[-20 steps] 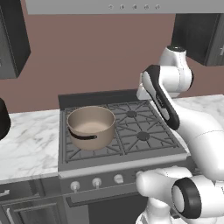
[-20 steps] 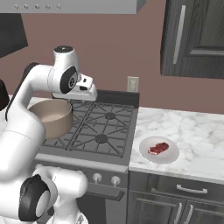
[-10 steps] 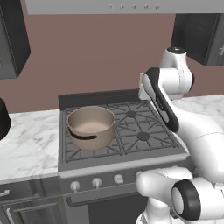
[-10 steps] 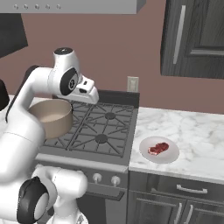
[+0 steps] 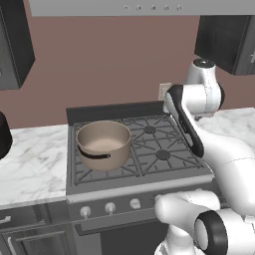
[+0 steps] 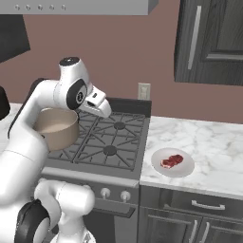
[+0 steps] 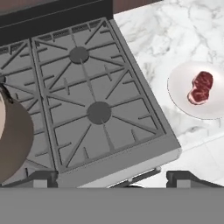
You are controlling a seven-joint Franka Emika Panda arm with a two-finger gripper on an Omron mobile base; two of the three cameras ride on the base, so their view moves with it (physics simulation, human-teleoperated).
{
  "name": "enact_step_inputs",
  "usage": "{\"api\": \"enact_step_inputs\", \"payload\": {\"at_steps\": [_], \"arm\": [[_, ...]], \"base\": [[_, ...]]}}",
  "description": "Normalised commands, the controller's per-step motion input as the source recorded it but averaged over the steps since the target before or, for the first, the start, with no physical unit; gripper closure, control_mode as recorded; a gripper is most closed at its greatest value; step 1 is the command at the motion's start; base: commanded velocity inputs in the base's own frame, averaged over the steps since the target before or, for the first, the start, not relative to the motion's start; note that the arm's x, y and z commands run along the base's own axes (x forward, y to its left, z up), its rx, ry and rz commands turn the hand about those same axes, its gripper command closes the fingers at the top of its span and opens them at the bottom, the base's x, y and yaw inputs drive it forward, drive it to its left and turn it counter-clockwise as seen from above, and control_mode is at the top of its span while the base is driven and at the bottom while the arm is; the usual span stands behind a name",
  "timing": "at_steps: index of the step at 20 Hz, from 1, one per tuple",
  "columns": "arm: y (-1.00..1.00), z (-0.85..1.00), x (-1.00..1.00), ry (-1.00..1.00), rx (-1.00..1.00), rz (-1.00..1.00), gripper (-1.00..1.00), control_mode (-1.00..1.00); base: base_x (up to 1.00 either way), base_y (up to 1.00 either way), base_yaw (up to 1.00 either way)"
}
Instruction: Retrieve the frozen meat and place it in the pot on a burner. Then turn the burner on.
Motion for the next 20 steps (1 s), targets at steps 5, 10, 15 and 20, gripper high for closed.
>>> {"api": "enact_step_inputs", "payload": {"at_steps": [5,10,15,20], "arm": [[-0.35,-0.06,0.0,0.0,0.0,-0.19,-1.0,-1.0],[-0.44,-0.15,0.0,0.0,0.0,-0.15,-1.0,-1.0],[-0.46,-0.18,0.0,0.0,0.0,-0.13,-1.0,-1.0],[-0.45,-0.16,0.0,0.0,0.0,-0.11,-1.0,-1.0]], "base": [[0.0,0.0,0.0],[0.0,0.0,0.0],[0.0,0.0,0.0],[0.0,0.0,0.0]]}}
